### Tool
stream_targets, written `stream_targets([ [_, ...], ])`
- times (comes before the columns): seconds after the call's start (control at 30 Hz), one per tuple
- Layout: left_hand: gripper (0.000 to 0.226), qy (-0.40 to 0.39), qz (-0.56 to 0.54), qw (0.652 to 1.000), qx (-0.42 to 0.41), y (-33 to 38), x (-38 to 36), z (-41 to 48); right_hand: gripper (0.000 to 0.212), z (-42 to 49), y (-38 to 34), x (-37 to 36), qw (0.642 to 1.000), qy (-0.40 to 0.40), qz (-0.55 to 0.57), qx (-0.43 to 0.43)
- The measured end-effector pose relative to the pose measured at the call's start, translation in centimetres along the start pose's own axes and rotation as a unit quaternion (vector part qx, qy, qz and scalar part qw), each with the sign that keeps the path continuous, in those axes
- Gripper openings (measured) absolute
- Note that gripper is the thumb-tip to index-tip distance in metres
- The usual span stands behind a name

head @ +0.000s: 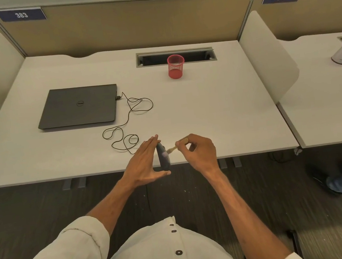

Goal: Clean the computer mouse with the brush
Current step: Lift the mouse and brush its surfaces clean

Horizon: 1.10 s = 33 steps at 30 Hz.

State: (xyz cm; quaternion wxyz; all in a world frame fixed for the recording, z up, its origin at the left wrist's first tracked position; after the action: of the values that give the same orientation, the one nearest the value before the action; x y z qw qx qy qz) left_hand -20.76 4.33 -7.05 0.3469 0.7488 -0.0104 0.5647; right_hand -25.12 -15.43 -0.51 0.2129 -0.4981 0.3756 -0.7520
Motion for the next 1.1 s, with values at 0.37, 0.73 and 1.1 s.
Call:
stream_targets([
  [0.37, 0.138, 0.001, 0.045, 0.999, 0.013, 0.2, 0.7, 0.5, 0.016, -1.0, -1.1, -0.3, 0.994, 0.086, -0.073, 0.014],
  [0.73, 0.135, 0.006, 0.043, 0.999, 0.009, 0.2, 1.0, 0.6, 0.02, -1.3, -1.0, -0.8, 0.992, 0.053, -0.118, 0.001],
  [1.1, 0.133, 0.015, 0.051, 0.999, -0.002, 0.0, 1.2, 0.9, 0.015, -0.9, -1.7, -0.6, 0.995, 0.082, -0.055, -0.011],
])
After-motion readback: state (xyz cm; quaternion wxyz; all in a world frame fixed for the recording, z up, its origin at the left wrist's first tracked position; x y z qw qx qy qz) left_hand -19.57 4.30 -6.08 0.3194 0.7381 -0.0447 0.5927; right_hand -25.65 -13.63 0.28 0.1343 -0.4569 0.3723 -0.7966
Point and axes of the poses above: each hand's wrist, its own z-axis towards the middle knuckle, its own x-axis out of the back of the hand, y = z × x, the point moved 10 cm from there along z, towards the middle knuckle, and after that the axes turned 5 degrees about y, right-handed, at the moved point
